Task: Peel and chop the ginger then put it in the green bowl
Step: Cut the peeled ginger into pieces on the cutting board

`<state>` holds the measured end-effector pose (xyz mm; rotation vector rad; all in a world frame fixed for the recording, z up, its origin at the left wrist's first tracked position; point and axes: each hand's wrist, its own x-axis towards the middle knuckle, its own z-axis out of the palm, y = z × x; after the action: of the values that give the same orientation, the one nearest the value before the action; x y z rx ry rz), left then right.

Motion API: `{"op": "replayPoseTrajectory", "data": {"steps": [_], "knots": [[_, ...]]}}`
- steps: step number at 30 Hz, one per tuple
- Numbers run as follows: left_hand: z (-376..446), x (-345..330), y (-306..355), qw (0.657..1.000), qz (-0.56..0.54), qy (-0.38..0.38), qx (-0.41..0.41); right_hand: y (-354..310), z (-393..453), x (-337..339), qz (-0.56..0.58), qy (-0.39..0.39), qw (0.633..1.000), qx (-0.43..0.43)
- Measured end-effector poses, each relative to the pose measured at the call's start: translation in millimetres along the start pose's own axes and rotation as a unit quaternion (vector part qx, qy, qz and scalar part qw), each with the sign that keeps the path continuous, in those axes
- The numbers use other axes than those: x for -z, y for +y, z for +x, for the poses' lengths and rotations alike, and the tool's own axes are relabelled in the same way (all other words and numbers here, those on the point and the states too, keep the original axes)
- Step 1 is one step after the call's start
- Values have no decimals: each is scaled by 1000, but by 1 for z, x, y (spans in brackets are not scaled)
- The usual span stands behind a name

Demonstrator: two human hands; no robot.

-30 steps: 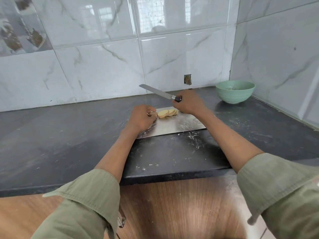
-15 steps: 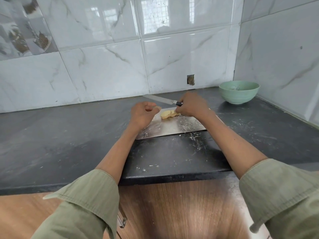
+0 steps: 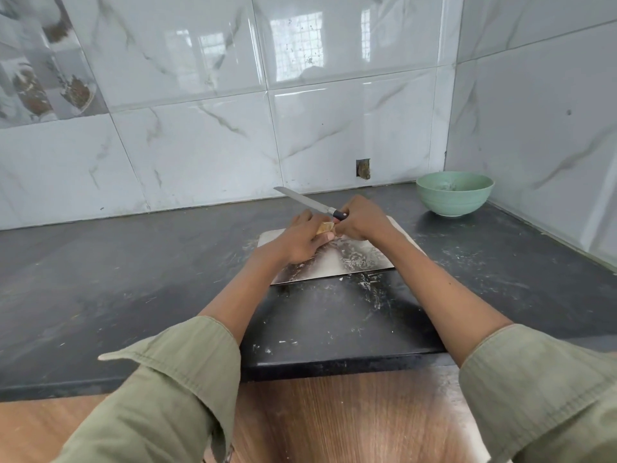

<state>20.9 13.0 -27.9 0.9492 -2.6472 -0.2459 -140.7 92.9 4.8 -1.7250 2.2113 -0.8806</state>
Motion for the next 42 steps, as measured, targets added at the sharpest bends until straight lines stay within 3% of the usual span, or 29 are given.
{"op": "replayPoseTrajectory", "data": {"steps": [4, 13, 19, 25, 37, 42], "knots": [[16, -4, 4, 1000, -19, -11, -3, 4, 3, -1, 28, 24, 999, -3], [16, -16, 8, 994, -79, 71, 17, 7, 3, 3, 145, 73, 987, 3], [16, -10, 10, 995, -14, 64, 75, 26, 6, 22, 205, 174, 961, -70], [27, -9, 23, 991, 48, 59, 109, 31, 11, 20, 211, 164, 959, -92], [12, 12, -2, 966, -203, 96, 126, 31, 13, 15, 212, 142, 963, -81], [5, 13, 1, 966, -192, 146, 93, 31, 14, 15, 206, 157, 963, -74]]}}
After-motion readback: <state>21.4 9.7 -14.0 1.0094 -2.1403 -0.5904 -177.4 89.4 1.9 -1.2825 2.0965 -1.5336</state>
